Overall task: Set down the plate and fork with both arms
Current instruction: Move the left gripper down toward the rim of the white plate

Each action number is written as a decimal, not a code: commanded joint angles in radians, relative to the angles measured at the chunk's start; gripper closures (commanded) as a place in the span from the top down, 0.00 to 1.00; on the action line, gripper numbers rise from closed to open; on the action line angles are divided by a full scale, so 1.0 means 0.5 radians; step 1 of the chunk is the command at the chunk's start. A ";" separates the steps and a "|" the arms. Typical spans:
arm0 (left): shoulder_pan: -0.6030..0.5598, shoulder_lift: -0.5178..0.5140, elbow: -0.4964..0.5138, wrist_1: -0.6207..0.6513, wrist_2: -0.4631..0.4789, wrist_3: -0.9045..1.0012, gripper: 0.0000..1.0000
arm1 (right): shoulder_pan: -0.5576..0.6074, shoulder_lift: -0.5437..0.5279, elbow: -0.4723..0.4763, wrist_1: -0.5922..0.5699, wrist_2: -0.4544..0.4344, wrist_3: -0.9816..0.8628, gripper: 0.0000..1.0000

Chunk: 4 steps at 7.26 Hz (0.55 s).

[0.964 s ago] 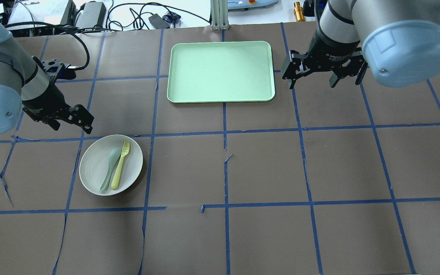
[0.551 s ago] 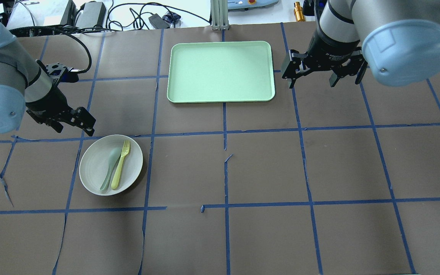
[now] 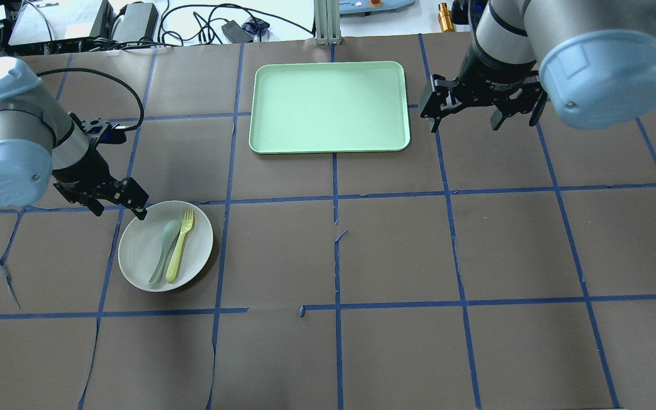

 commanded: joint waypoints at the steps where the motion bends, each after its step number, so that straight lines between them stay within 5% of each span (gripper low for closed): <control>1: 0.051 -0.048 -0.276 0.511 -0.067 -0.166 1.00 | 0.000 0.002 -0.001 -0.001 0.000 0.002 1.00; 4: 0.280 -0.011 -0.428 0.631 -0.073 -0.109 1.00 | 0.000 -0.001 -0.001 -0.001 0.000 0.002 1.00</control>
